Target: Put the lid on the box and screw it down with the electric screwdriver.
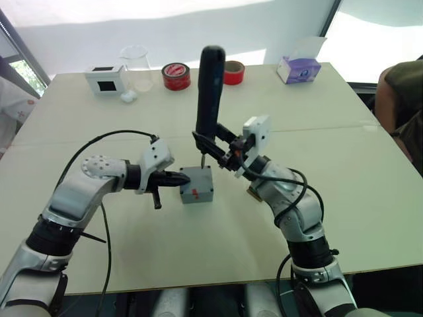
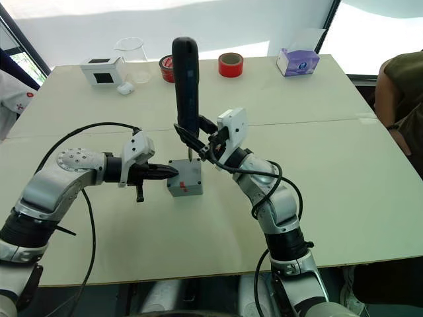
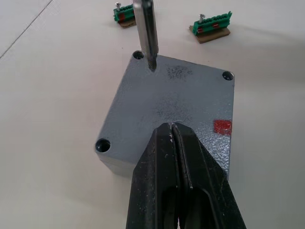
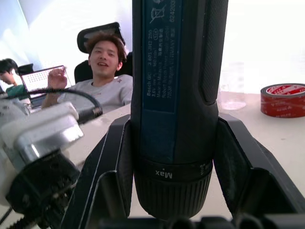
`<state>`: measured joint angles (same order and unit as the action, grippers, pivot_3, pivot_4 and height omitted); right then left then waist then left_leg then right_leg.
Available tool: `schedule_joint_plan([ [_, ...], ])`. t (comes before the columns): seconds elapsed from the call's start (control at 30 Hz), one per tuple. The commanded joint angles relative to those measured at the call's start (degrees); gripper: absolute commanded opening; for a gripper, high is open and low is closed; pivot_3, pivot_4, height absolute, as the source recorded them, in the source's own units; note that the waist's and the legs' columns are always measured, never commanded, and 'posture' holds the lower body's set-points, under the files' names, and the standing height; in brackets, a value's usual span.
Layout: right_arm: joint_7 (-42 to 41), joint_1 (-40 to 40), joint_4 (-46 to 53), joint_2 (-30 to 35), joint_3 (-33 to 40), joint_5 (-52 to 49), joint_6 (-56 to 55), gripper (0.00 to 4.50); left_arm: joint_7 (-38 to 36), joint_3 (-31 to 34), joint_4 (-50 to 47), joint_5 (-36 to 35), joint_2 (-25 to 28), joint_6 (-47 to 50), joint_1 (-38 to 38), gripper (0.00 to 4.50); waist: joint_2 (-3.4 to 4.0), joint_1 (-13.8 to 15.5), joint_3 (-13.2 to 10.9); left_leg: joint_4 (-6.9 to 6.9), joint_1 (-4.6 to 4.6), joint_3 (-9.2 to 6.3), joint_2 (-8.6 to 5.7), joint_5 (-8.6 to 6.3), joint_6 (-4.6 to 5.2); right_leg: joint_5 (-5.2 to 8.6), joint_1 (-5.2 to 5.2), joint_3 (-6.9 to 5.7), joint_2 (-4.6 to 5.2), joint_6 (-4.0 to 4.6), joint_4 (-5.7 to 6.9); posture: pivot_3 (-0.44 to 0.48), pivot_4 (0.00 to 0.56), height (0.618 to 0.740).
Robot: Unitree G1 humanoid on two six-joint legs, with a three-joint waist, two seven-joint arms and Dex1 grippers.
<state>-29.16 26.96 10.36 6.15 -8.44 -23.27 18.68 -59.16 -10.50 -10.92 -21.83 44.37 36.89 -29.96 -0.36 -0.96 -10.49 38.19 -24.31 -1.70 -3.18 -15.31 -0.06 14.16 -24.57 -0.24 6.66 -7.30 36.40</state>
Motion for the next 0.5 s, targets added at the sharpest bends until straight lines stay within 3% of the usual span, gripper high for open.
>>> schedule_joint_plan([
  [0.03,-1.3,0.8,0.3,-0.3,0.5,1.1,-4.8,1.76,-0.3,0.4,0.1,0.5,-0.1,-0.1,-0.4,0.0,0.0,0.0,0.0,0.0,0.01,0.0,0.0,0.0,0.0,0.0,0.0,0.0,0.0,0.0,0.0,0.0,0.15,0.74],
  [0.5,-2.9,-0.3,-1.3,0.8,0.0,3.2,-7.0,1.76,-1.4,-0.8,-0.8,1.2,0.0,0.0,-0.7,0.0,0.0,0.0,0.0,0.0,0.05,0.01,0.0,0.01,-0.02,0.0,0.01,0.01,0.0,0.0,0.25,0.0,0.15,0.74],
])
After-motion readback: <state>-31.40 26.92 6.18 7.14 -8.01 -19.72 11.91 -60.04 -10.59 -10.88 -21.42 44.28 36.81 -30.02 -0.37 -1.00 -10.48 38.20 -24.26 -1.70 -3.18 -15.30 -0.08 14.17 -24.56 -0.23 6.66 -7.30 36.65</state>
